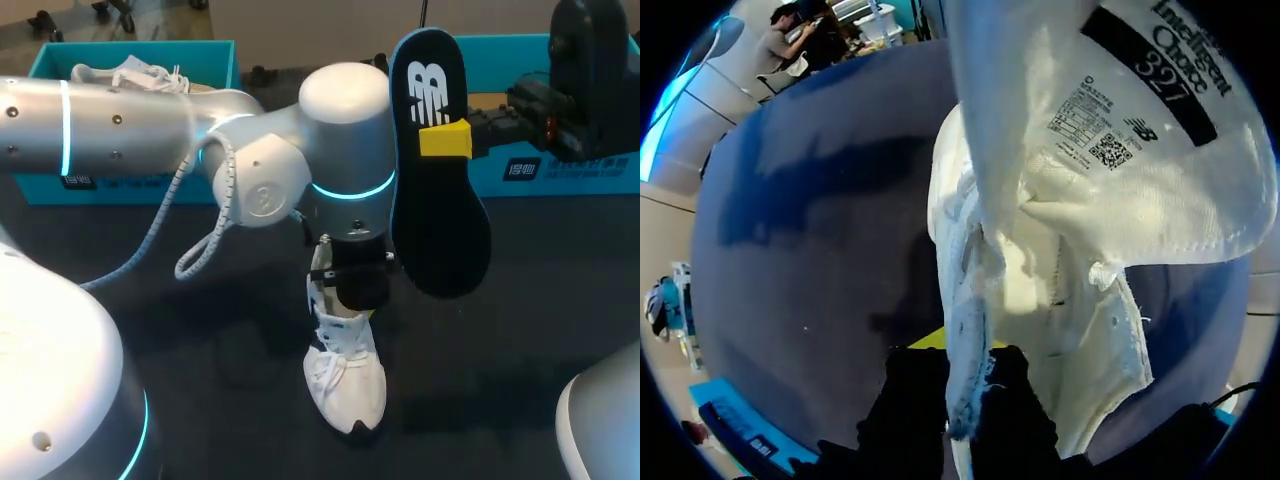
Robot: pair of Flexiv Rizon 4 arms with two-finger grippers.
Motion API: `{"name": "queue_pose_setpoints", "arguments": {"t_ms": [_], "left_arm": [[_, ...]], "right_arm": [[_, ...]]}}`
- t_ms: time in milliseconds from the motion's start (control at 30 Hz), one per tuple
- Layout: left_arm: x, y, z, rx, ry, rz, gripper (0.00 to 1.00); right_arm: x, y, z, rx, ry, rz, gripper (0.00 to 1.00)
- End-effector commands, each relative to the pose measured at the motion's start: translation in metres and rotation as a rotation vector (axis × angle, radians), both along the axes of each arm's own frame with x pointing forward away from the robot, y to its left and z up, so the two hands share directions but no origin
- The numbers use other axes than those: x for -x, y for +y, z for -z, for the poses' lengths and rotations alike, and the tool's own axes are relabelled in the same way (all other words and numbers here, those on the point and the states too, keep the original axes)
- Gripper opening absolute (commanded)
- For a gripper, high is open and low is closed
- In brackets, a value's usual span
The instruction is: Take the shoe out of the shoebox, open the shoe tongue, remove and reinsert the insole, then place the shoe into the shoebox
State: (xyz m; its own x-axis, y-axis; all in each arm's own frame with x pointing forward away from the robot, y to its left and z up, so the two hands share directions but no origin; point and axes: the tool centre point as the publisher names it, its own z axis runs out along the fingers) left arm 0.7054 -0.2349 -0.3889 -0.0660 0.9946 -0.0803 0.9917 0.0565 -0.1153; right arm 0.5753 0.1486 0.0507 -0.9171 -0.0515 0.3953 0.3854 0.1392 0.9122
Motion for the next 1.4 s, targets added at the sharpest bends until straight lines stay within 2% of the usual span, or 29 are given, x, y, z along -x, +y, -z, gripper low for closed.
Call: {"name": "queue_pose_setpoints", "arguments": {"t_ms": [33, 167, 333, 533, 733, 800, 1200, 1400], "left_arm": [[-0.001, 0.001, -0.009, 0.026, -0.004, -0.008, 1.00], [-0.002, 0.009, -0.030, 0.098, -0.023, -0.019, 1.00], [-0.007, 0.022, -0.067, 0.250, -0.050, -0.021, 1.00], [-0.018, 0.032, -0.115, 0.471, -0.043, -0.022, 1.00], [-0.029, 0.036, -0.155, 0.695, -0.055, -0.020, 1.00], [-0.033, 0.038, -0.171, 0.819, -0.029, -0.018, 1.00], [-0.033, 0.038, -0.171, 0.819, -0.029, -0.018, 1.00], [-0.035, 0.045, -0.177, 1.048, -0.096, -0.018, 1.00]], "right_arm": [[-0.003, 0.003, 0.000, 0.002, 0.001, -0.004, 0.00], [-0.003, 0.003, 0.000, 0.002, 0.001, -0.004, 0.00], [-0.003, 0.003, 0.000, 0.002, 0.001, -0.004, 0.00], [-0.003, 0.003, 0.000, 0.002, 0.001, -0.004, 0.00], [-0.003, 0.003, 0.000, 0.002, 0.001, -0.004, 0.00], [-0.003, 0.003, 0.000, 0.002, 0.001, -0.004, 0.00], [-0.003, 0.003, 0.000, 0.002, 0.001, -0.004, 0.00], [-0.003, 0.003, 0.000, 0.002, 0.001, -0.004, 0.00]]}}
